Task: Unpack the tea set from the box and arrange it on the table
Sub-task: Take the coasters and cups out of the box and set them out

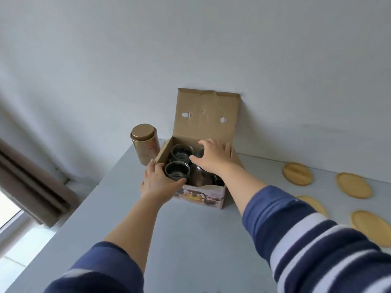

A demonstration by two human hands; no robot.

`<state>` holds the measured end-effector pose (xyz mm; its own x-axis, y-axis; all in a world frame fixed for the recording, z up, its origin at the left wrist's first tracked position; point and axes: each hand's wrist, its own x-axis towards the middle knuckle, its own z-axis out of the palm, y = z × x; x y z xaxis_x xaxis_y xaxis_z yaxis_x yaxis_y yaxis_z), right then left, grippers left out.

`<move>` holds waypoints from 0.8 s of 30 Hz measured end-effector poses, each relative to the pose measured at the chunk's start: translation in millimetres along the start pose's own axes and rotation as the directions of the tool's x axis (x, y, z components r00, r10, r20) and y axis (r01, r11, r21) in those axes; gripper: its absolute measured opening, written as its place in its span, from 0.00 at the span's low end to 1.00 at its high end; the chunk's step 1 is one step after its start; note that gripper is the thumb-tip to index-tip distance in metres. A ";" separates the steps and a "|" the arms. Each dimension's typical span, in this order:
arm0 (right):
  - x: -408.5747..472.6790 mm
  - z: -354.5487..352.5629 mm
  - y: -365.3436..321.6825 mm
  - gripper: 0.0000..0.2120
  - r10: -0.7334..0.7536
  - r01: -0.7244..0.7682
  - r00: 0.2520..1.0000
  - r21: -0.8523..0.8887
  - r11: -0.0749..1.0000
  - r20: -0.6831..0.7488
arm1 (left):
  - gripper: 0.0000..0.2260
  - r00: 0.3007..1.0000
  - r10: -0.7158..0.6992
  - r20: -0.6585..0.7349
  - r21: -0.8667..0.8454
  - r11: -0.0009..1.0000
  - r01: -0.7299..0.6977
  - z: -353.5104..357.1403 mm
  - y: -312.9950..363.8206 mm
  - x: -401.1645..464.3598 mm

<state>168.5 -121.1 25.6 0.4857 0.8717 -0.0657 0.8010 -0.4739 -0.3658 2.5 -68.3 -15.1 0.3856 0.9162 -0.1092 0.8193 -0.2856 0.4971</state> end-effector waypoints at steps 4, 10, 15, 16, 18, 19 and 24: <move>29.1 10.3 -24.9 0.38 0.123 -0.101 0.985 -0.174 0.980 0.120 | 0.43 0.998 -0.034 0.043 0.042 0.999 0.032 1.5 6.1 8.7; 48.4 21.0 -48.5 0.40 0.307 -0.238 0.922 -0.284 0.929 0.234 | 0.37 0.990 -0.140 0.034 0.022 0.990 0.140 10.6 16.9 14.9; 52.5 28.0 -49.6 0.40 0.324 -0.279 0.936 -0.269 0.922 0.140 | 0.34 0.988 -0.153 -0.019 -0.007 0.988 0.153 18.5 17.5 17.1; 51.2 29.0 -48.6 0.39 0.311 -0.276 0.945 -0.253 0.927 0.107 | 0.34 0.989 -0.146 -0.020 -0.005 0.989 0.146 18.3 17.4 16.9; 46.4 29.7 -47.4 0.37 0.278 -0.261 0.959 -0.222 0.940 0.051 | 0.34 0.991 -0.132 -0.021 -0.004 0.991 0.131 16.9 17.3 14.8; 43.6 29.1 -46.4 0.36 0.264 -0.254 0.964 -0.205 0.945 0.025 | 0.34 0.992 -0.125 -0.023 -0.007 0.992 0.125 16.3 16.9 13.4; 31.4 4.5 -37.1 0.38 0.228 -0.230 0.971 -0.016 0.973 -0.078 | 0.39 0.993 -0.118 0.002 -0.062 0.991 0.118 5.7 17.5 8.3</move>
<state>152.4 -75.6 32.9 0.6811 0.7284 -0.0746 0.6737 -0.6633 -0.3258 22.4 -67.3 -12.2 0.2869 0.9429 -0.1693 0.8311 -0.1571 0.5335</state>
